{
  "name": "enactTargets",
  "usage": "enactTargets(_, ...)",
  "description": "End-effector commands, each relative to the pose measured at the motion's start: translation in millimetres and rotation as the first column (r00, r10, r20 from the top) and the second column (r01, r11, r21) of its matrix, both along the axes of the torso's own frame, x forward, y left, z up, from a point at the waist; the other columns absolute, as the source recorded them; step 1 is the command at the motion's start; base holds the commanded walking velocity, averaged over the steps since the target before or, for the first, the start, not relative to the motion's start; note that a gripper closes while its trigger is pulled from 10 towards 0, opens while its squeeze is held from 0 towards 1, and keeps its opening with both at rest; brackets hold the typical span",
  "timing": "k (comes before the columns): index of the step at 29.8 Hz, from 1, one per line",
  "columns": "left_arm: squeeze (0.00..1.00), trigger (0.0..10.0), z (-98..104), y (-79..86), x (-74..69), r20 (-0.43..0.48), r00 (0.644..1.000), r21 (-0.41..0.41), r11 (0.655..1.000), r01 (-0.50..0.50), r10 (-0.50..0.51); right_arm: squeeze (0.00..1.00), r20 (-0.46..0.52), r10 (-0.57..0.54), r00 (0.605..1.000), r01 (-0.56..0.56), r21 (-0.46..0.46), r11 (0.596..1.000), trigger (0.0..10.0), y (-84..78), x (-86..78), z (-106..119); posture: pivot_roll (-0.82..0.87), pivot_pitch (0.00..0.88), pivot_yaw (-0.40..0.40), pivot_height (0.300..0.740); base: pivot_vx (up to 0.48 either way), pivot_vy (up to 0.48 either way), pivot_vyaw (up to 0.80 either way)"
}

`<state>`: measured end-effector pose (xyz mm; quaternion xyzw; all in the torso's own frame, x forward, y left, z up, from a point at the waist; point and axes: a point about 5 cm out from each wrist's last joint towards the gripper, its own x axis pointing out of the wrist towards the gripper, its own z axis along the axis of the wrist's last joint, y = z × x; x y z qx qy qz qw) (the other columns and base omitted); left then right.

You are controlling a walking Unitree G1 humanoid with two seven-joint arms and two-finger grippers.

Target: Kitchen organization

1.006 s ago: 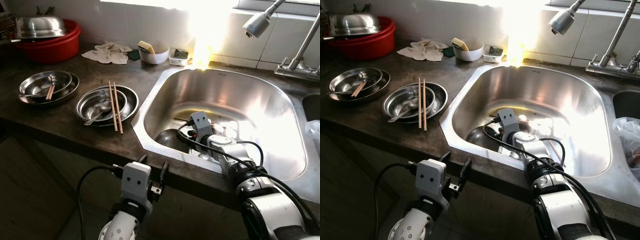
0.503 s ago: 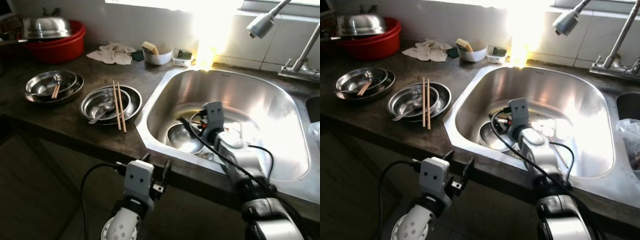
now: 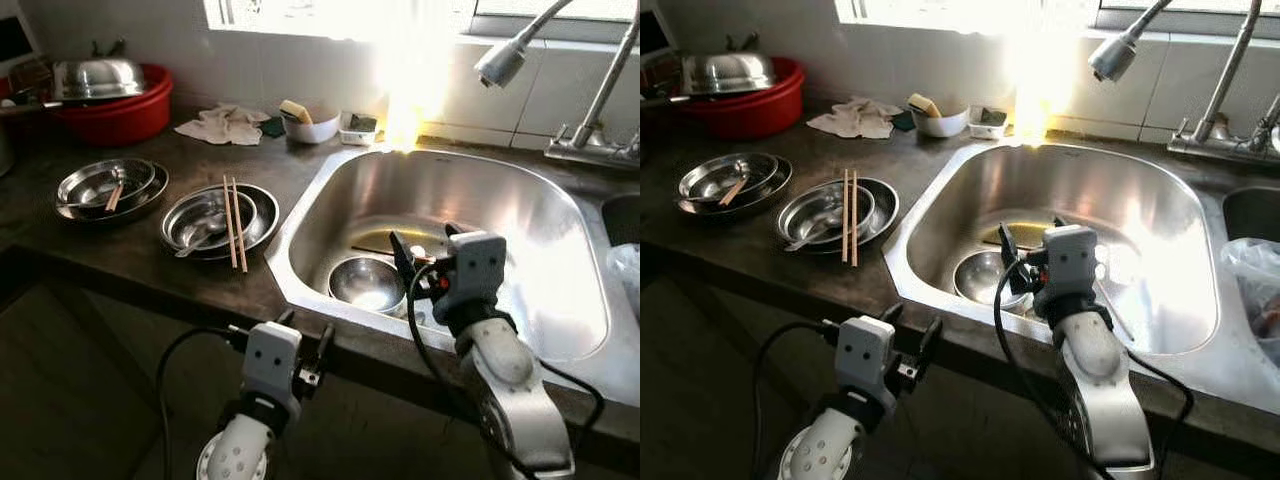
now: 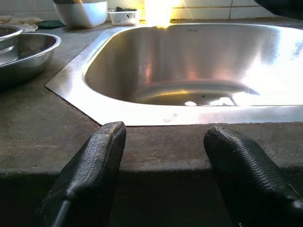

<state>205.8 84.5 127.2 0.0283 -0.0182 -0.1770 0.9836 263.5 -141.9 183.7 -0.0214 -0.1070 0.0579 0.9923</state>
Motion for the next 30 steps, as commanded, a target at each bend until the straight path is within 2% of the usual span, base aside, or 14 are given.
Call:
enactTargets(1, 0.0, 10.0, -12, 5.7, -1.8, -0.055, 0.998, 0.032, 0.999, -0.027, 0.029, 0.0, 0.02, -0.024, 1.0, 0.024, -0.001, 1.0, 10.0, -0.3, -9.2, 2, 0.01, 0.021, -0.007, 0.74, 0.0, 0.0, 0.0)
enactTargets(4, 0.0, 10.0, -12, 7.4, -2.5, -0.047, 0.998, 0.033, 0.999, -0.036, 0.037, 0.0, -0.001, -0.026, 1.0, 0.026, -0.025, 0.999, 10.0, 2.3, -21.1, -6, 0.01, 0.021, 0.002, 0.74, 0.0, 0.0, 0.0)
enactTargets(14, 0.0, 10.0, -13, 6.6, -3.5, -0.041, 0.999, 0.046, 0.999, -0.023, 0.025, 0.0, -0.001, -0.031, 1.0, 0.031, -0.02, 0.999, 10.0, 4.3, -18.0, -4, 0.01, 0.031, 0.0, 0.74, 0.0, 0.0, 0.0)
enactTargets(30, 0.0, 10.0, -14, 6.4, -4.9, -0.044, 0.999, 0.051, 0.999, -0.018, 0.02, 0.0, -0.027, -0.019, 0.999, 0.018, -0.008, 1.0, 10.0, 11.6, -19.1, -8, 0.02, 0.041, 0.003, 0.74, -0.272, 0.0, 0.0)
